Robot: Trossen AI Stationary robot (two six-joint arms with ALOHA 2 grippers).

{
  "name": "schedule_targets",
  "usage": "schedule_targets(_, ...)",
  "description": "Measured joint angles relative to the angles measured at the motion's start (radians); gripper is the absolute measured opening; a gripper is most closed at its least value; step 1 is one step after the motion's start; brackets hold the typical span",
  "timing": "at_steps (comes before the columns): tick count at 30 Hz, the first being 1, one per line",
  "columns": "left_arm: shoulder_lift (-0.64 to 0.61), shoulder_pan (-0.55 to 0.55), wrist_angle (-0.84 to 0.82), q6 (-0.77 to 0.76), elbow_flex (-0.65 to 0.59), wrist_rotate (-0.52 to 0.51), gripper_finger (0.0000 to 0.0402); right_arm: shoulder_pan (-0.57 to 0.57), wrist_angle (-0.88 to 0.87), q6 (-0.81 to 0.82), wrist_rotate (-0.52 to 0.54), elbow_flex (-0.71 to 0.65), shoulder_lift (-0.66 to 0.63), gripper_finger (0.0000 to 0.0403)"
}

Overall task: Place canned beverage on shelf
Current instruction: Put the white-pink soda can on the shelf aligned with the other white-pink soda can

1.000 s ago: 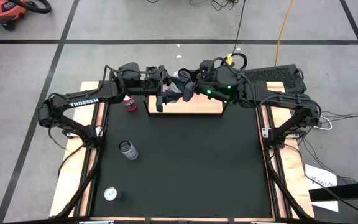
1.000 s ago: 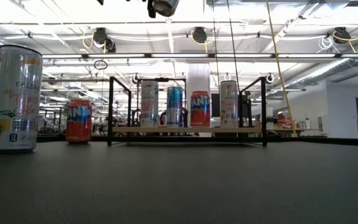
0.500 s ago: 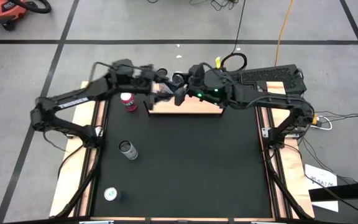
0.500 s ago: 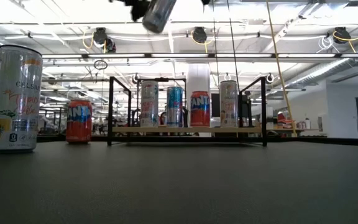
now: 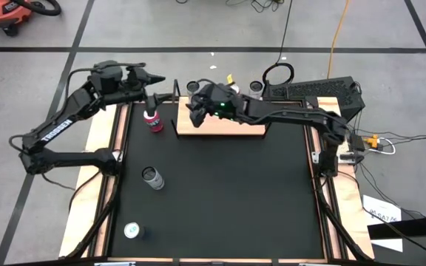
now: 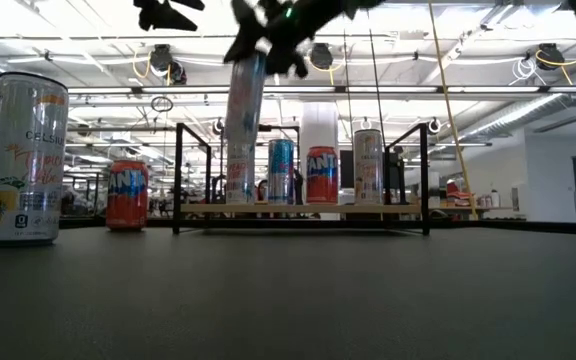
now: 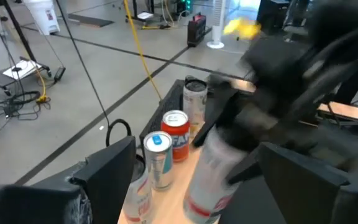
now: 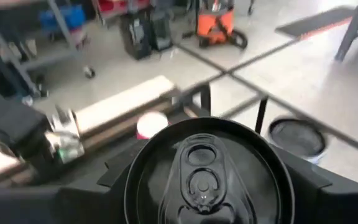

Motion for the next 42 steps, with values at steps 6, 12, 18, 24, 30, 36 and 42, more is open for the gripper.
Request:
schedule_targets(6, -0.012, 0.0, -0.045, -0.002, 0.0, -0.025, 0.034, -0.047, 0.038, -0.012, -0.084, 0.0, 0.086, 0.0246)
schedule_targets(12, -0.001, 0.0, -0.071, 0.0, 0.0, -0.072, 0.0341, -0.073, 0.037, -0.078, -0.13, 0.0, 0.145, 0.0246)
schedule_targets(18, 0.022, 0.002, -0.073, 0.021, -0.001, -0.073, 0.0341, -0.086, 0.079, -0.13, -0.184, 0.0, 0.18, 0.0246)
schedule_targets(24, 0.045, 0.002, -0.074, 0.026, -0.001, -0.074, 0.0341, -0.097, 0.071, -0.137, -0.185, 0.058, 0.229, 0.0247)
schedule_targets(30, 0.051, 0.002, -0.125, 0.027, -0.001, -0.086, 0.0341, -0.1, -0.026, -0.124, -0.21, 0.149, 0.287, 0.0247)
schedule_targets(36, 0.051, 0.011, -0.234, 0.066, -0.002, -0.116, 0.0341, -0.101, -0.058, -0.113, -0.21, 0.158, 0.287, 0.0247)
schedule_targets(42, 0.047, 0.024, -0.253, 0.069, -0.002, -0.127, 0.0341, -0.114, -0.065, -0.067, -0.258, 0.158, 0.287, 0.0267)
